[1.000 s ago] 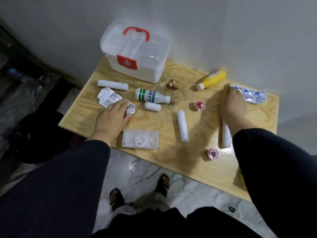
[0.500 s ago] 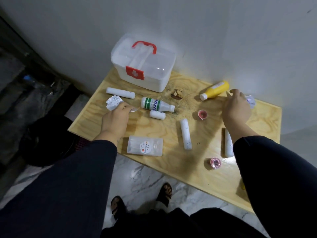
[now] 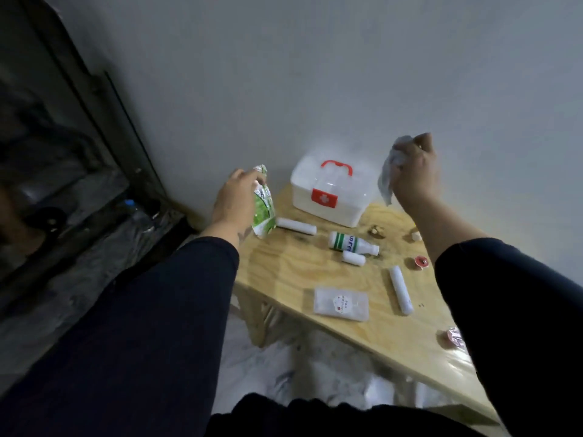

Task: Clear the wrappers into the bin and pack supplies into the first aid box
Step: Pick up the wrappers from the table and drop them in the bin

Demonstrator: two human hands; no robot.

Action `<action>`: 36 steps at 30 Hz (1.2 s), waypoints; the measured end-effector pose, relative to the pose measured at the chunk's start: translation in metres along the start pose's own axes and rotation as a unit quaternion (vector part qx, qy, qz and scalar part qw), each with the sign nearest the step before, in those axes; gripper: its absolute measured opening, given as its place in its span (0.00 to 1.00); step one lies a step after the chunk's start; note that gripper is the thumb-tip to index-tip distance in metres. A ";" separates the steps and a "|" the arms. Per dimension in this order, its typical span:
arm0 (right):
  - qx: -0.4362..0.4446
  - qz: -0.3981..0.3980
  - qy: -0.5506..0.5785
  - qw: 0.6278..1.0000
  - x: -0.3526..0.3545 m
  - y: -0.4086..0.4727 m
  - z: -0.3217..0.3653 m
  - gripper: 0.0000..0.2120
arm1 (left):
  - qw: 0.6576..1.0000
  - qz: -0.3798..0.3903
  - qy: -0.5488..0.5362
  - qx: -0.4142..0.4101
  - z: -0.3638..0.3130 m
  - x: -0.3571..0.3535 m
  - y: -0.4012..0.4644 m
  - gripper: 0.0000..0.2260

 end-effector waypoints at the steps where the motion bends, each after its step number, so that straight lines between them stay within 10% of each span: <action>1: -0.003 0.007 0.034 0.999 -0.008 -0.004 0.022 0.14 | 1.000 -0.011 -0.009 0.000 0.008 0.011 0.002 0.13; 18: 0.114 0.376 0.190 0.900 -0.215 -0.159 0.324 0.18 | 0.984 -0.072 0.072 0.144 0.216 0.204 -0.072 0.19; 36: 0.180 0.581 0.054 0.792 -0.505 -0.224 0.381 0.20 | 0.909 -0.019 -0.017 0.416 0.464 0.142 -0.060 0.17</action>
Point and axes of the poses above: each hand's wrist, its own y-axis towards the middle knuckle, its own x-axis out of the back of the hand, z = x × y, the point moved 2 cm from there along y, towards the middle knuckle, and after that the axes turned 3 degrees about -x, right-handed, at the moved point
